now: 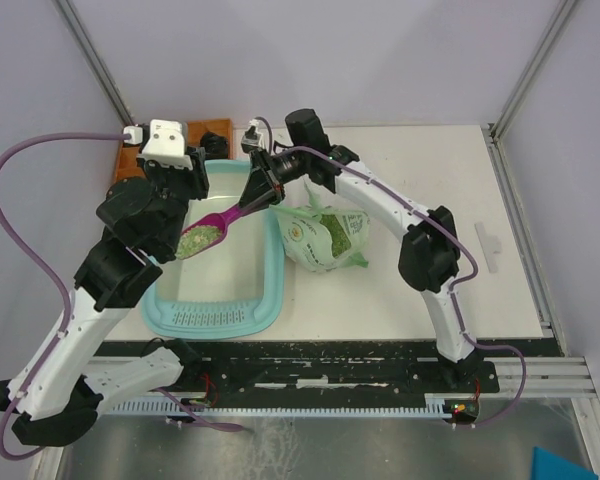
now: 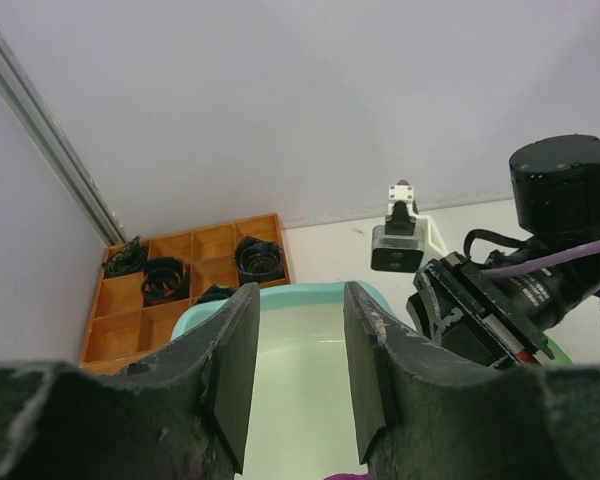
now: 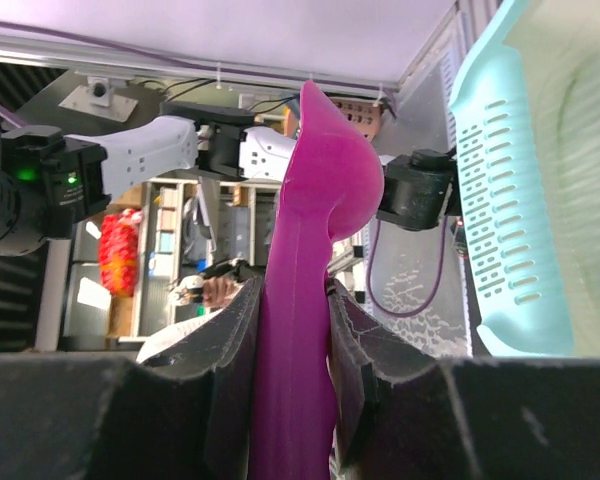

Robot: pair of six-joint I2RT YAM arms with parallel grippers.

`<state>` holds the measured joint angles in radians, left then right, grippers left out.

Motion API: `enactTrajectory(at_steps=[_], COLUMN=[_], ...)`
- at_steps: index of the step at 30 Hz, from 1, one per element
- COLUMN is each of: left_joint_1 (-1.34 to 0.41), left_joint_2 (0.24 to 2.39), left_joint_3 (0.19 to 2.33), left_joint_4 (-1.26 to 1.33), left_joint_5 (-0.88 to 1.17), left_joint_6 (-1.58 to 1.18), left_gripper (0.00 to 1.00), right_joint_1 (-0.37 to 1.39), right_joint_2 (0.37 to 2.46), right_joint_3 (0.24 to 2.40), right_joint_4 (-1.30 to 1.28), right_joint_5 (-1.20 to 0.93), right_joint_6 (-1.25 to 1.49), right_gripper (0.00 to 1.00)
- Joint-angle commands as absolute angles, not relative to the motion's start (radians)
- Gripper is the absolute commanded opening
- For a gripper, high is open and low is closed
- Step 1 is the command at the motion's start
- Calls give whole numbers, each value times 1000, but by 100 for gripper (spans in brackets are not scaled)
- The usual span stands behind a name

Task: Fill the litter box with clean litter
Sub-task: Pour the cat litter into the litter box.

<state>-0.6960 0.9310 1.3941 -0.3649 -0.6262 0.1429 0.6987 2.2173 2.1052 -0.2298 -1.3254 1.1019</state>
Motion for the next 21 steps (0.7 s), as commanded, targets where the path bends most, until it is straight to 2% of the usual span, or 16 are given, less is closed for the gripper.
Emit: enactTrajectory(at_steps=[1,4,11,21], left_joint_1=[-697,-697,-698,-696], left_joint_2=[936,933,914,907], left_joint_3=[1428,1425,1404,1387], left_joint_4=[-315,-309,-297,-304], left_joint_5=[-616,-617,-632,-631], left_joint_6=[162,166,165,163], left_gripper=[46,46,47,47], right_joint_1=[700,707,734,737], right_joint_2=[2096,2084,2074,2129], right_joint_3=[2136,2188,2231,2372], right_joint_4=[-511,-683,-907,-1033], right_joint_5=[-1215,-1132,-982,-835], right_joint_6=[827,664,434,276], right_gripper=[2,2,2,2])
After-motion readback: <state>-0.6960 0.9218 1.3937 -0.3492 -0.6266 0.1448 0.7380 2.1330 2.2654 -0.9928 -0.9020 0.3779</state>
